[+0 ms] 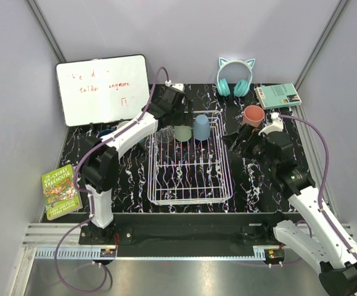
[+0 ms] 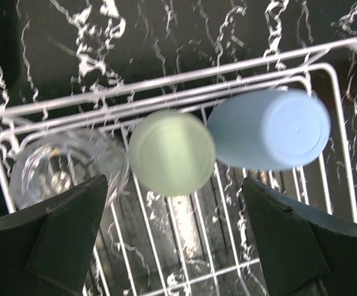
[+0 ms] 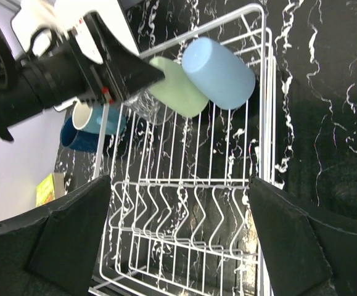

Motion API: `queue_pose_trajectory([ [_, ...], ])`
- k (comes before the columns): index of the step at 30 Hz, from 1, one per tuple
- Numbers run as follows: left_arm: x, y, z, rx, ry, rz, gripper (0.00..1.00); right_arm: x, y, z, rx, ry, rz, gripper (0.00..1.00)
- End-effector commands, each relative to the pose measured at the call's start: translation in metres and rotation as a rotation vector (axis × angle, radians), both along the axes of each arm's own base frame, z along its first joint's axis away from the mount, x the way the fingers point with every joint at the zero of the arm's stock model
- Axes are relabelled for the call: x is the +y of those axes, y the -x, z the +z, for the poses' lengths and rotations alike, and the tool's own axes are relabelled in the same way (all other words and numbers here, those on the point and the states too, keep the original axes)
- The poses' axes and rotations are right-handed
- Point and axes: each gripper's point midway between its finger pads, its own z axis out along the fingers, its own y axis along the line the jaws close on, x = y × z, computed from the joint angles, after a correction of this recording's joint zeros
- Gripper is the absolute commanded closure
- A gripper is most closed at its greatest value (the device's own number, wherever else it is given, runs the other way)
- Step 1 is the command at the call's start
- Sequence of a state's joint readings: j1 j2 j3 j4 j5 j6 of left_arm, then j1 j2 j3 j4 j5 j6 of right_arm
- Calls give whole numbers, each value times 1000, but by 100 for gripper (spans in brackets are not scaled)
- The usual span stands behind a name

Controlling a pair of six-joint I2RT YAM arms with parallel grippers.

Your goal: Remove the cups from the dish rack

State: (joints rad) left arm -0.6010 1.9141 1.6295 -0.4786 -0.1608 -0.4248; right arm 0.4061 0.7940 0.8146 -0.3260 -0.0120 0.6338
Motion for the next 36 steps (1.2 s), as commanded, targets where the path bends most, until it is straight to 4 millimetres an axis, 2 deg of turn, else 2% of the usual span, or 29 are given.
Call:
queue_pose_trajectory([
  [1,-16,-23,21,-74,35,-28,4,8,6,-3,-5,-19,50,0],
  [6,-18,-29,6,-50,27,-15,4,10,7,-15,15,-15,59,0],
  [13,-17,-31,-29,21,-13,7,6,7,8,-41,57,-7,42,0],
  [17,-15,-30,-35,34,-21,2,15,8,6,-44,59,-8,40,0],
  [18,-14,-30,-36,34,-23,2,19,8,6,-44,62,-7,40,0],
  [19,-14,-30,-33,27,-26,-2,29,8,5,-45,66,-8,37,0],
  [21,-12,-30,-30,21,-30,0,41,9,4,-45,67,-9,37,0],
  [22,-11,-29,-30,18,-35,1,53,9,4,-45,67,-9,37,0],
  [25,-7,-26,-26,10,-40,5,75,9,3,-47,71,-15,34,0],
  [26,-6,-24,-25,9,-42,4,96,10,4,-46,70,-16,39,0],
  [27,-5,-23,-21,7,-36,7,100,11,3,-46,71,-16,41,0],
  [29,-7,-17,-13,-1,-25,-3,100,11,3,-47,74,-18,43,0],
  [35,-9,-9,58,-148,-4,-8,100,11,2,-42,64,-25,39,0],
  [36,-6,-7,76,-176,15,-6,100,10,3,-42,63,-27,37,0],
])
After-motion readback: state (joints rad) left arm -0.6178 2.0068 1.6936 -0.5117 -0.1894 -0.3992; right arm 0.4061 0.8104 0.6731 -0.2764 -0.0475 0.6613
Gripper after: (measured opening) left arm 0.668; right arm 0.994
